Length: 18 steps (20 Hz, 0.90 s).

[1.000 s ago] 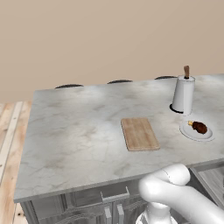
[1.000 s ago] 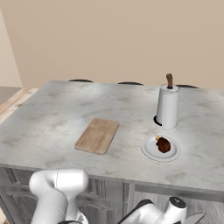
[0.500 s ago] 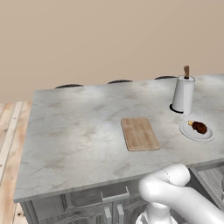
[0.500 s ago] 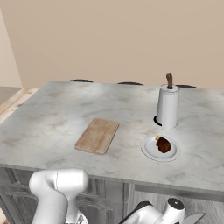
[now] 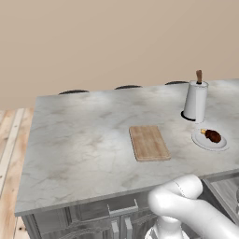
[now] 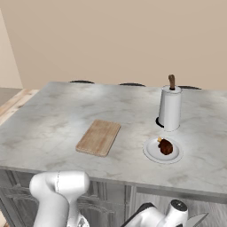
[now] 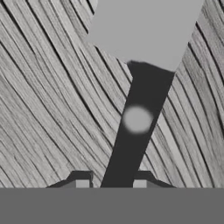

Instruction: Pick up the knife from the drawer and place it on the cutting board. Then place the meat from the plate to the cutting board.

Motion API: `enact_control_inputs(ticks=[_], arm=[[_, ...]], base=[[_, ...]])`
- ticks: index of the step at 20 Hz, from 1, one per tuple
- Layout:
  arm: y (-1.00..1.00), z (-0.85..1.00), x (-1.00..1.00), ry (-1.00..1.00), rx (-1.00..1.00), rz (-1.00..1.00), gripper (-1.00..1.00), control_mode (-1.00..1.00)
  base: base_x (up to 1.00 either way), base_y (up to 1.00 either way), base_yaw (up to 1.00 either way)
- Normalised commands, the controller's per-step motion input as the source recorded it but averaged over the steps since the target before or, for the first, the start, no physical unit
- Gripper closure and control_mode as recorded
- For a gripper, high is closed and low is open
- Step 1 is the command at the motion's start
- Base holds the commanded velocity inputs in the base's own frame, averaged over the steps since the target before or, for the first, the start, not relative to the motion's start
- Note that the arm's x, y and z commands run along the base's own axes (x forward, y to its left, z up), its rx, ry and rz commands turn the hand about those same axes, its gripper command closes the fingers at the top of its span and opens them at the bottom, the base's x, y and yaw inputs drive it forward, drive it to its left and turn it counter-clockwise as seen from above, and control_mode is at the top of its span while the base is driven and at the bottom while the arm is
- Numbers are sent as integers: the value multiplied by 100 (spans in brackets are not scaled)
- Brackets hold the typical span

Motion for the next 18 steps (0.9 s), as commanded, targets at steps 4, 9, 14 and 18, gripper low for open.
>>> enact_control_inputs(ticks=[4,9,14,18], arm=[[3,20,0,1,0,0,100,-100],[3,67,-8,0,-3,0,100,-100],[-3,70,-30,-1,-1,0,100,-100],[-14,53,-31,0,0,0,100,-100]], base=[[0,0,0],[0,0,0],[0,0,0],[0,0,0]])
